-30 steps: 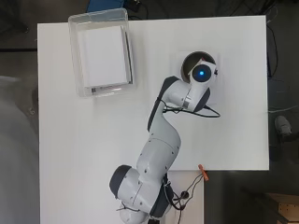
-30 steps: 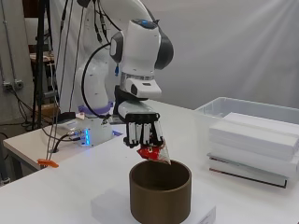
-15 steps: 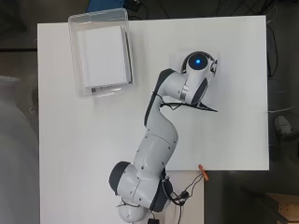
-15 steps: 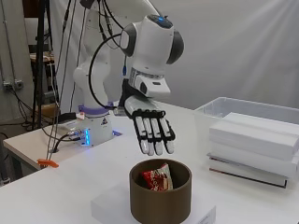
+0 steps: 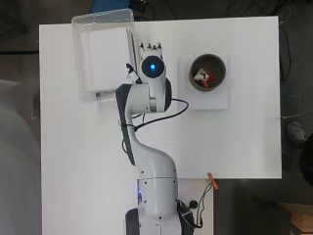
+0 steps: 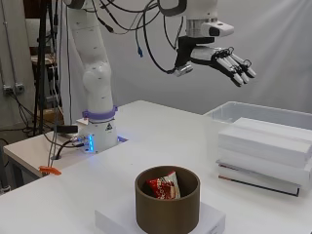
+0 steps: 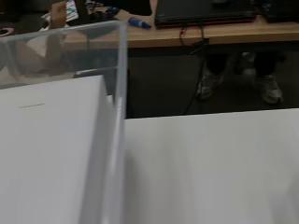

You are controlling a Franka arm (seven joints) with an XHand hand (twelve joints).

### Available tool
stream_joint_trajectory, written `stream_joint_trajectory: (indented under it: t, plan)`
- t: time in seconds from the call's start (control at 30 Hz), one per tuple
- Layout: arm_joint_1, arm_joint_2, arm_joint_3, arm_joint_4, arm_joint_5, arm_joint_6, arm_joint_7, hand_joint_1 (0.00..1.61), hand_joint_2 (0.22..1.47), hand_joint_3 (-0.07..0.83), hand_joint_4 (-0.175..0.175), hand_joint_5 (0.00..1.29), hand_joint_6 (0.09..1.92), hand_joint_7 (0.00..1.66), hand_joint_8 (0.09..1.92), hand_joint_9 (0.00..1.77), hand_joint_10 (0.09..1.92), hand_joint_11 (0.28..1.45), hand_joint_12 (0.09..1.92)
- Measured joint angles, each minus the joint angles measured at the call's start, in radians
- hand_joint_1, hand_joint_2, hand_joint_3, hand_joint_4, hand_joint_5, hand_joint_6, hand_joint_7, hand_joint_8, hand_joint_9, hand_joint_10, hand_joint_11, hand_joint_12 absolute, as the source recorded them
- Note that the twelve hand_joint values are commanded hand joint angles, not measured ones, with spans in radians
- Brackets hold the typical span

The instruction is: Teleoperate dual arm-hand system to remove items from a box

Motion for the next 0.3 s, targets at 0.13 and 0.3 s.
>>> stream_joint_trajectory:
  t: [0.13, 0.3]
  plan:
    - [-0.185, -0.153, 0.056, -0.057, -0.130, -0.020, 0.117, 0.25, 0.98, 0.002, 0.069, 0.47, 0.09, 0.60, 0.09, 0.68, 0.09, 0.52, 0.09]
    - [-0.324, -0.304, 0.192, -0.150, -0.228, -0.044, 0.245, 0.28, 0.97, 0.000, 0.071, 0.45, 0.09, 0.55, 0.09, 0.63, 0.09, 0.50, 0.09]
